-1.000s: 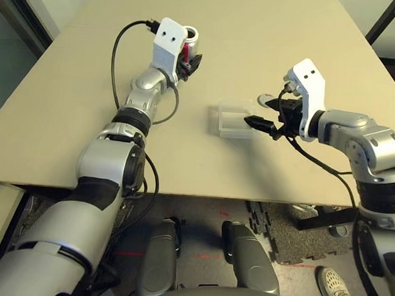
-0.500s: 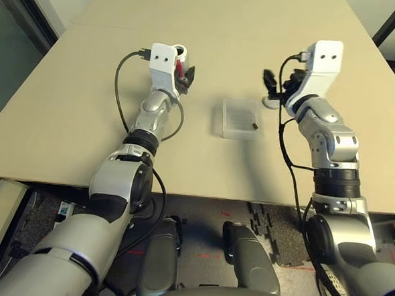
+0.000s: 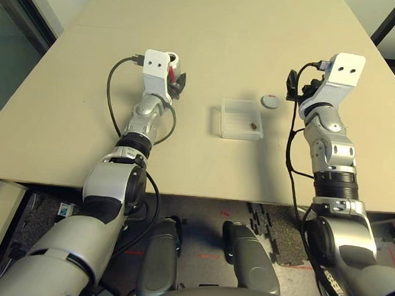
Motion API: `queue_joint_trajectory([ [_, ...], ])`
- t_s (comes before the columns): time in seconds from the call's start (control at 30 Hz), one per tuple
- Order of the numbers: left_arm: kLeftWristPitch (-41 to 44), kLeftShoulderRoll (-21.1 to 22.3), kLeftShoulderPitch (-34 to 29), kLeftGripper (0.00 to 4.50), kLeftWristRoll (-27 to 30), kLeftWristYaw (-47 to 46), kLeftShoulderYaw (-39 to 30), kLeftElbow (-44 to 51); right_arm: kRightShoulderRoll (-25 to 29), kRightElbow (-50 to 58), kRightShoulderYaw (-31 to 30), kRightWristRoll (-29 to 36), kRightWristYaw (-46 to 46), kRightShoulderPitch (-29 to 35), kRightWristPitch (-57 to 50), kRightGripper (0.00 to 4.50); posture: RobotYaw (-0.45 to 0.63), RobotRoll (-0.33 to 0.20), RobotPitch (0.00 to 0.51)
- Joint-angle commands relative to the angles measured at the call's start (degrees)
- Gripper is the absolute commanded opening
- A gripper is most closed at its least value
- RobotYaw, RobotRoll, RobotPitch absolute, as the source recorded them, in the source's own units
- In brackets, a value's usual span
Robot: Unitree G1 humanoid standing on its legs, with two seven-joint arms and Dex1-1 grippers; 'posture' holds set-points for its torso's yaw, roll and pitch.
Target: Pour the medicine from the bottle into the box.
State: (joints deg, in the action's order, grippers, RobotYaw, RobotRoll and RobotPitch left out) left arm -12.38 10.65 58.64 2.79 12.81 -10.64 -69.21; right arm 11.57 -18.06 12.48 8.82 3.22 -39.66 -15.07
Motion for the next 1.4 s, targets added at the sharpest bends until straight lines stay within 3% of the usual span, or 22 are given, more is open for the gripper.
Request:
queue_joint_trajectory([
  [0.03,2.3,-0.1,-1.28,2.77,0.11,0.08,0.03,-1.88,-0.21,-0.52,0.94,0.06,0.79,0.82,0.26,4.5,-0.15,0.0,0.168],
  [0.37,3.33,0.02,-1.09,2.77,0.06,0.31,0.11,-2.11,0.07,-0.53,0.97,0.08,0.75,0.79,0.43,4.5,-0.14,0.0,0.161],
  [0.53,1.41,0.27,-0.7,4.47,-0.57,0.58,0.74,-1.81,0.12,-0.51,0.99,0.09,0.74,0.63,0.67,4.5,-0.14,0.0,0.158],
  [1.13,-0.26,-0.21,-2.82,4.47,-0.08,3.26,1.27,2.51,0.35,1.6,1.31,0.56,0.72,1.16,-0.19,4.5,-0.13,0.0,0.167],
  [1.23,0.26,-0.35,-5.42,4.47,0.46,4.26,1.34,7.18,0.32,3.91,1.33,0.82,0.6,2.01,-1.39,4.5,-0.12,0.0,0.17],
  [1.4,4.94,-0.93,-14.71,4.47,1.62,4.64,2.13,23.41,0.3,8.79,1.15,1.65,0.13,3.18,-4.73,4.5,-0.11,0.0,0.183],
])
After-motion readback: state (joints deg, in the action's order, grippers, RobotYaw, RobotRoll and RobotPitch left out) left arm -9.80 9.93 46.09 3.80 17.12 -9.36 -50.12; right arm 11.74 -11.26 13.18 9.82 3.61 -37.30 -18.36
